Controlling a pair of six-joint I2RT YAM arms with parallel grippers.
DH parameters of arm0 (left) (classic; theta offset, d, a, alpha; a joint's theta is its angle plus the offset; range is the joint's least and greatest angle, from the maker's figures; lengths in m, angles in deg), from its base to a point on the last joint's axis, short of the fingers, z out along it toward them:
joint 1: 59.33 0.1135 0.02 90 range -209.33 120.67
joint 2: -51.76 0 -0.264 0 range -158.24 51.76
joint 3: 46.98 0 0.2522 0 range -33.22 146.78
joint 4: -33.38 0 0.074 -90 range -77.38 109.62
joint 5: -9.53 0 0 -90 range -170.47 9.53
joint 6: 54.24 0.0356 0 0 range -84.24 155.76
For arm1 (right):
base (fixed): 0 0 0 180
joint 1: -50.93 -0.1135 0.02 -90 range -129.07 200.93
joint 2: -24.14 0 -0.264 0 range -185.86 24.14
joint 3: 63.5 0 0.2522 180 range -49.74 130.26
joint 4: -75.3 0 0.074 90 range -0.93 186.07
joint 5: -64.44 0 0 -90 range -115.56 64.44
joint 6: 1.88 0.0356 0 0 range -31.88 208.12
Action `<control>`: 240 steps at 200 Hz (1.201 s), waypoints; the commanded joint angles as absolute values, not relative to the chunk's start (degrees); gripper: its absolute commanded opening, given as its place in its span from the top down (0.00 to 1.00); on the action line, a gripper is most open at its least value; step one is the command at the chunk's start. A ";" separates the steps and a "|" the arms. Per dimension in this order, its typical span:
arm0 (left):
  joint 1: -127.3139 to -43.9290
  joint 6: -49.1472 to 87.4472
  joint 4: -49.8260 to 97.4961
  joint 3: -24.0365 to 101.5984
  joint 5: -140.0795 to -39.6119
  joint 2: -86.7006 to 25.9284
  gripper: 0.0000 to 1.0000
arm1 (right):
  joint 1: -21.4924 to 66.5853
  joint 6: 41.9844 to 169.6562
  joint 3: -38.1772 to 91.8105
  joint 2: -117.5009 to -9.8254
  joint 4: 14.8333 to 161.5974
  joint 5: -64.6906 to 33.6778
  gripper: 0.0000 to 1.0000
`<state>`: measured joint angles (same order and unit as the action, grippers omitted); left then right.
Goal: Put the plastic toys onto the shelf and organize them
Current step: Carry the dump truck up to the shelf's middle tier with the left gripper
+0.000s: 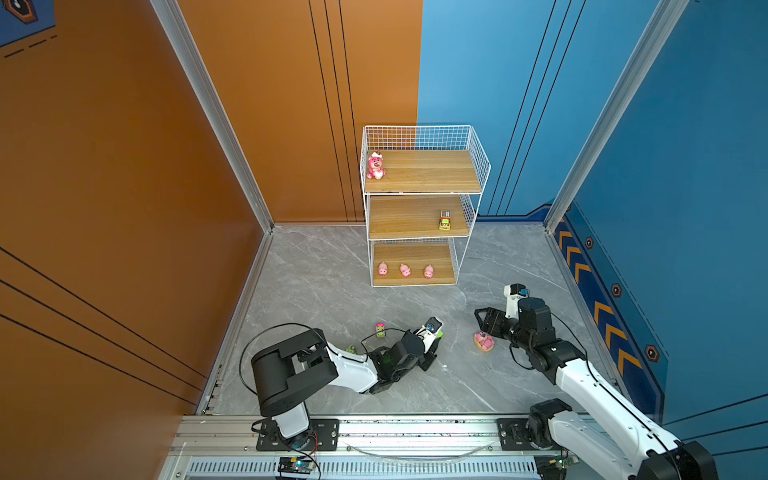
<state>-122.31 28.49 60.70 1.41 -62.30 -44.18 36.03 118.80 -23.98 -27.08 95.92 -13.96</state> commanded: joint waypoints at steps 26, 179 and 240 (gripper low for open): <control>-119.92 23.48 37.94 13.41 -56.42 -37.64 0.68 | 35.81 116.42 -21.55 -23.94 98.38 -17.91 0.29; -105.68 20.68 5.62 51.91 -53.92 -42.58 0.68 | 33.68 113.96 -16.56 -25.39 93.02 -17.34 0.29; -104.95 22.59 8.30 56.53 -52.31 -47.09 0.68 | 32.26 113.17 -17.86 -23.11 92.22 -17.05 0.29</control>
